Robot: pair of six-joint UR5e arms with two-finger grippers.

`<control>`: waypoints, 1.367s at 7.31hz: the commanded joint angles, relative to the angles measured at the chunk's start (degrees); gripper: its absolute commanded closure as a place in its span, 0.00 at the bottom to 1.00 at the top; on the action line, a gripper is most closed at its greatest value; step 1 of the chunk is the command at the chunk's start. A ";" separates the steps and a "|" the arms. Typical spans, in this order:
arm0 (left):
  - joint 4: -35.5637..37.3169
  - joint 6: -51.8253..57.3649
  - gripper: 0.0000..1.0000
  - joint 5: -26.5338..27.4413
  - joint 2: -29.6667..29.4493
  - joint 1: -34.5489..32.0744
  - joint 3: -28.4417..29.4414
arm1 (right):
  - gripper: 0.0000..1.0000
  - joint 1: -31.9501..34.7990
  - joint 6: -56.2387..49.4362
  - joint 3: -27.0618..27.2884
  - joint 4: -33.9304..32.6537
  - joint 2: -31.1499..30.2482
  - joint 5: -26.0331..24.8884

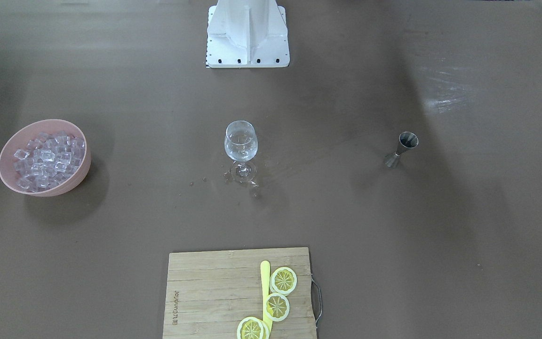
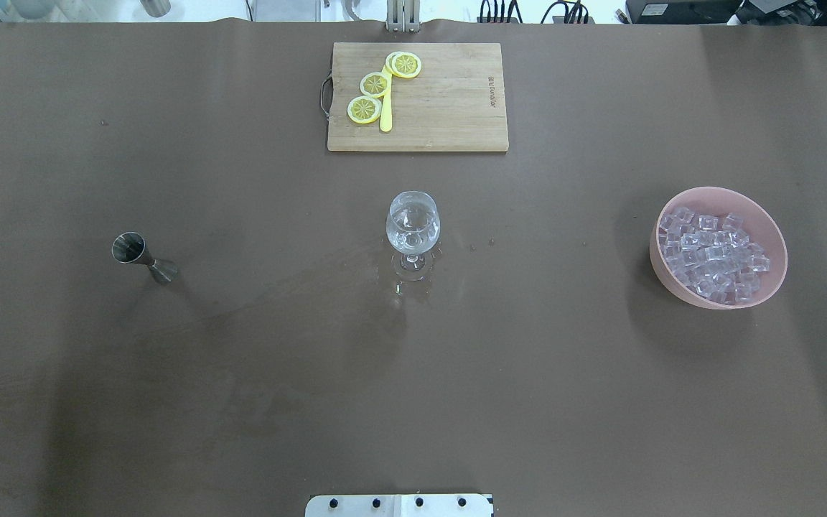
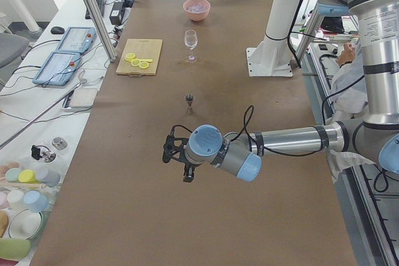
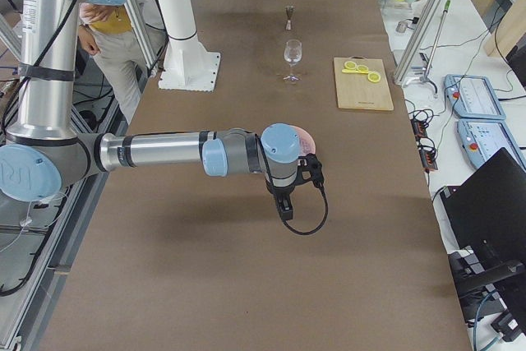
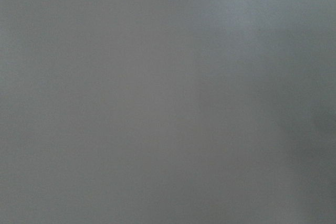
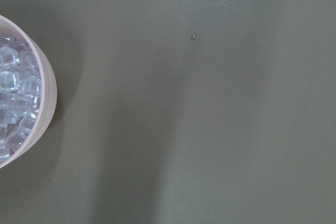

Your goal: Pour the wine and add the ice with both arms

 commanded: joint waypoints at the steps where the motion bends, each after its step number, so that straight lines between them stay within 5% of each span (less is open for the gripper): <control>1: -0.04 0.00 0.02 -0.06 0.17 -0.02 0.06 | 0.00 0.00 -0.04 0.04 0.00 -0.13 -0.05; 8: 0.13 0.18 0.02 1.26 0.17 0.59 -2.76 | 0.00 0.00 0.22 -2.85 0.09 1.88 -0.84; 10: 2.48 8.83 0.02 9.56 1.75 0.77 -2.67 | 0.00 0.00 0.31 -4.00 0.00 4.17 -7.12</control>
